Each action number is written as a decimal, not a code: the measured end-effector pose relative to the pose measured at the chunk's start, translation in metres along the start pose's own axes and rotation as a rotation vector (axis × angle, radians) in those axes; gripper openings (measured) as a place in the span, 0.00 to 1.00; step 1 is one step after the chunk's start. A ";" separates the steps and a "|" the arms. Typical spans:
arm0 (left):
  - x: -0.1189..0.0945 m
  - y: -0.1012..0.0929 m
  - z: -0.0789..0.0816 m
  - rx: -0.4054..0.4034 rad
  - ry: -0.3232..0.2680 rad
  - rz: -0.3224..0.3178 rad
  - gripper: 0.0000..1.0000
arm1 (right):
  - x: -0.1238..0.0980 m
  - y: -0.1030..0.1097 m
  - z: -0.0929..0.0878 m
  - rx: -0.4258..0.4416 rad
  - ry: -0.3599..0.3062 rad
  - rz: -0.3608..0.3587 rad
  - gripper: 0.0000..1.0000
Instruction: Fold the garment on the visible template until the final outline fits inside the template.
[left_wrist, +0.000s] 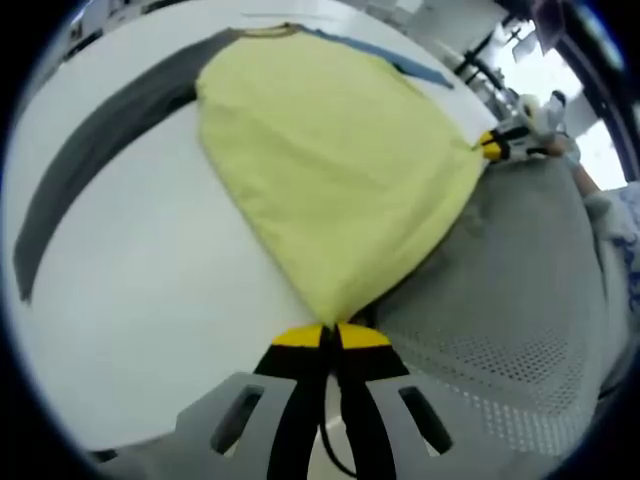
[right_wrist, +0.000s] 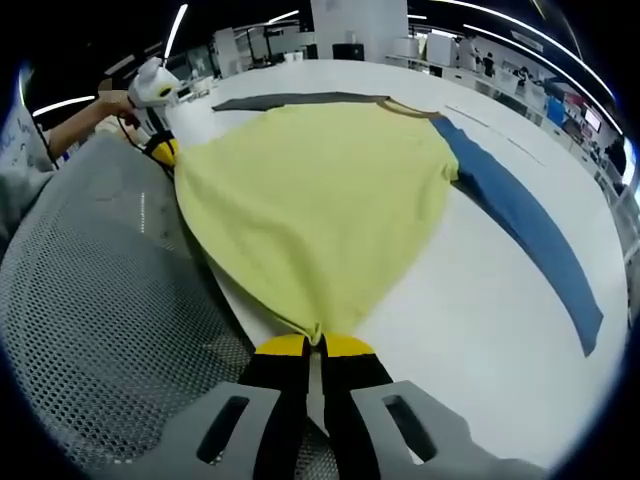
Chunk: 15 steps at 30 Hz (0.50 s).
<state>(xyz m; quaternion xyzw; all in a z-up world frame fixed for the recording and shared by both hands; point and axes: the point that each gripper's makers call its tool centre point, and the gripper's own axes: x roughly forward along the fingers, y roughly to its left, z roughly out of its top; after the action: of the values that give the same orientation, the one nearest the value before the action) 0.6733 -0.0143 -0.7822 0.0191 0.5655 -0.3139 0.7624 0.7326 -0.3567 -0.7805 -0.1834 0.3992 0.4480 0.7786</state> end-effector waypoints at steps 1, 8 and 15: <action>0.000 0.000 0.000 -0.002 -0.001 -0.002 0.00 | 0.000 0.000 0.000 0.001 0.000 0.000 0.04; 0.000 0.000 0.000 -0.023 -0.013 -0.012 0.00 | 0.001 -0.001 -0.001 0.017 -0.016 0.000 0.04; 0.000 -0.001 0.001 0.005 0.001 0.008 0.00 | 0.000 -0.001 -0.001 0.049 -0.043 0.010 0.05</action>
<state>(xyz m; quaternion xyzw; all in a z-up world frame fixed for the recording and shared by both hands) 0.6734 -0.0152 -0.7819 0.0232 0.5649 -0.3124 0.7634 0.7328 -0.3574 -0.7810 -0.1528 0.3939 0.4460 0.7890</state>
